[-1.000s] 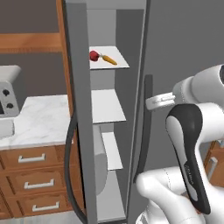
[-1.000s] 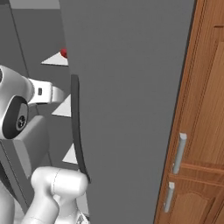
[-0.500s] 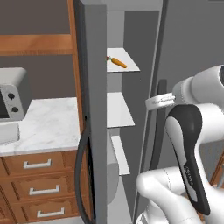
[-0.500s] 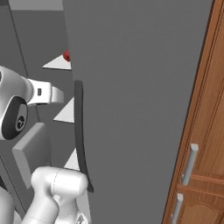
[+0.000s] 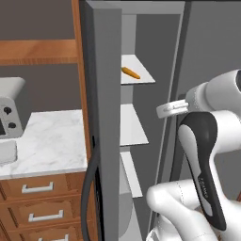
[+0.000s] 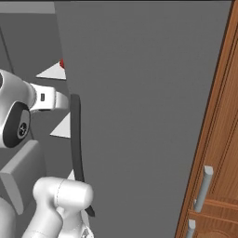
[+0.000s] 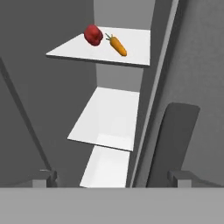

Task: Take the carrot and bell pepper out of the freezer and place them in the tupperware container on the counter. Then put the tupperware containing the vegetables back in the freezer.

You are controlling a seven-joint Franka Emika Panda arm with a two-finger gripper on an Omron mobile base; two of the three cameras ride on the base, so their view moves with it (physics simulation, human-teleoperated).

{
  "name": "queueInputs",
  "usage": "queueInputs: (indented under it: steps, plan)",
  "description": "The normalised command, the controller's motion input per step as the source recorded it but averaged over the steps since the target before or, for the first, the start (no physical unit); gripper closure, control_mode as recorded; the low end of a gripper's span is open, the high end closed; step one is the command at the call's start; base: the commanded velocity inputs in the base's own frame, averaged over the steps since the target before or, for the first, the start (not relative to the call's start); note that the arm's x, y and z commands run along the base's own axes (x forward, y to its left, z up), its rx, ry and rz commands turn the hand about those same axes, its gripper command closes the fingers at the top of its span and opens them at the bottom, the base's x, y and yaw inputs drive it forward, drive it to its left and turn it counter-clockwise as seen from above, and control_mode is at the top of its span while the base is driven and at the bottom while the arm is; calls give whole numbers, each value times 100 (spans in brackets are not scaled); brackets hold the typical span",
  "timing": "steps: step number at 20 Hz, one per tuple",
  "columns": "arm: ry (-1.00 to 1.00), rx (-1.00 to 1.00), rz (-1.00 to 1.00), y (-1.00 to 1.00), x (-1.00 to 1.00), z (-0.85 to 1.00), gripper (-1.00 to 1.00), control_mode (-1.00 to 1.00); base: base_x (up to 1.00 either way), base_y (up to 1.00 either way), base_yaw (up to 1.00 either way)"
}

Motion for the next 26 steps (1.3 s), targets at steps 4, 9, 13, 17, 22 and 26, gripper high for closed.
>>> queueInputs:
  steps: [4, 9, 13, 17, 22, 26]
  plan:
    - [-2, 0, 0, 5, 0, 0, -100, -100, 0, 18, 0]
    - [-1, 0, 0, 17, 0, 38, -100, -100, 0, 0, 0]
    - [0, -1, 0, 11, 1, 68, -100, -100, 0, 0, 0]
    - [1, -1, 0, 20, 38, 18, -100, -100, 0, 0, 0]
    - [1, -2, 0, 33, 82, -15, -100, -100, 0, 0, 0]
    - [0, -1, 0, 17, 64, -6, -100, -100, 0, 0, 0]
